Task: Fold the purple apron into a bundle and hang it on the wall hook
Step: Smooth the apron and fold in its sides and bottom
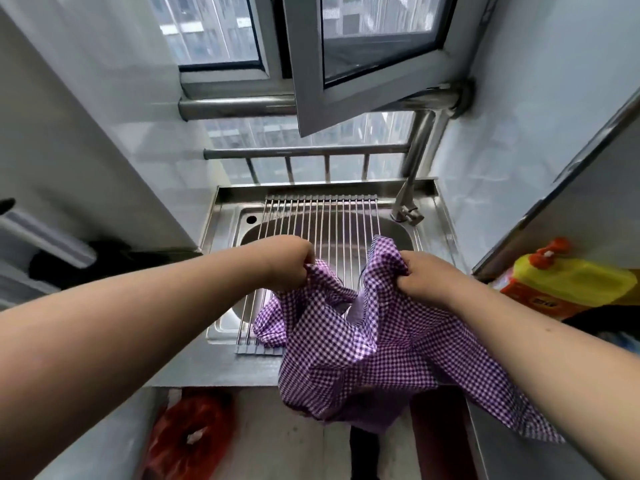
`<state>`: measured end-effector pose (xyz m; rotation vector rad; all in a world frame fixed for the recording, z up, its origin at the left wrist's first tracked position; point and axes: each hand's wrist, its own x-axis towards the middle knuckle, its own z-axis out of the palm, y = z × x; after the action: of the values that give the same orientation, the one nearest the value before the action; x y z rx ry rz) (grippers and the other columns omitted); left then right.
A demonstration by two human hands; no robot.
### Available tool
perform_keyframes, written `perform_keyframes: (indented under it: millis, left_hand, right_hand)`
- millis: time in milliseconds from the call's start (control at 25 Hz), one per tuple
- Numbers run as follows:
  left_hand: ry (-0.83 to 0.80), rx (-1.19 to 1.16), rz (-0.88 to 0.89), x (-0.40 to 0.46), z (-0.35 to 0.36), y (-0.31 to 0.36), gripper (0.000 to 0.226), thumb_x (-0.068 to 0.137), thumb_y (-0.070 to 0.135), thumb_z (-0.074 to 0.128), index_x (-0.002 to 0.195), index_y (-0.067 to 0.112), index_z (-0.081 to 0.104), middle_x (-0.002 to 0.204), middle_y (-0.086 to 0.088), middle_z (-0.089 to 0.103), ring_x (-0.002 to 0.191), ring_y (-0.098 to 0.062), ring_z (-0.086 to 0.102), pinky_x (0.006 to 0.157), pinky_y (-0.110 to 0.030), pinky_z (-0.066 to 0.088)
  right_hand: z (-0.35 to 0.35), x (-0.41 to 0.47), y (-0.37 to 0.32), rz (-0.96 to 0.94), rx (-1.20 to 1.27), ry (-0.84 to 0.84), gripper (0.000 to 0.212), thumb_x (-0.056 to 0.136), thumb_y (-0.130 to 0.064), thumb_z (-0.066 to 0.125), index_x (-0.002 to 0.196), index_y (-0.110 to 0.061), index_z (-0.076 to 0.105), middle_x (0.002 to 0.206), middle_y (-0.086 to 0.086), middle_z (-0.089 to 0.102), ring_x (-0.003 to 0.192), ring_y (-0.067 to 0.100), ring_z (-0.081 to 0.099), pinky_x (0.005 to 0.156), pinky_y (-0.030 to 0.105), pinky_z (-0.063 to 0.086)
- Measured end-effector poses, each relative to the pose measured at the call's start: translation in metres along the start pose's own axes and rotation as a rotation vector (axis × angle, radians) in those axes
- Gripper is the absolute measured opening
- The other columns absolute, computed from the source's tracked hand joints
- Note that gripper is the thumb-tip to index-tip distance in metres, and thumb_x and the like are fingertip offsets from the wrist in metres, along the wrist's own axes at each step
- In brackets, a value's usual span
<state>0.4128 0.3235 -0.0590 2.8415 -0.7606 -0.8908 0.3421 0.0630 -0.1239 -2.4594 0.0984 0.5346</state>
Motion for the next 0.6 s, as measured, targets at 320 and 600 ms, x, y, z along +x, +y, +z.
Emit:
perform_keyframes:
  millis: [320, 600]
  left_hand:
    - [0.178, -0.125, -0.070, -0.024, 0.001, -0.031, 0.030, 0.104, 0.020, 0.045, 0.131, 0.026, 0.056, 0.119, -0.003, 0.069, 0.096, -0.022, 0.065, 0.084, -0.039, 0.058]
    - [-0.267, 0.044, -0.205, -0.090, -0.023, -0.096, 0.027, 0.106, 0.024, 0.048, 0.125, 0.025, 0.066, 0.124, -0.001, 0.070, 0.101, -0.019, 0.064, 0.093, -0.036, 0.052]
  right_hand:
    - [-0.002, 0.002, -0.011, 0.064, 0.164, 0.108, 0.014, 0.105, -0.037, 0.059, 0.107, -0.025, 0.066, 0.105, -0.006, 0.070, 0.099, 0.019, 0.066, 0.093, 0.039, 0.050]
    - [-0.005, -0.007, -0.028, 0.124, 0.216, 0.170, 0.015, 0.103, -0.028, 0.063, 0.093, -0.026, 0.074, 0.100, 0.003, 0.075, 0.100, 0.027, 0.069, 0.100, 0.047, 0.051]
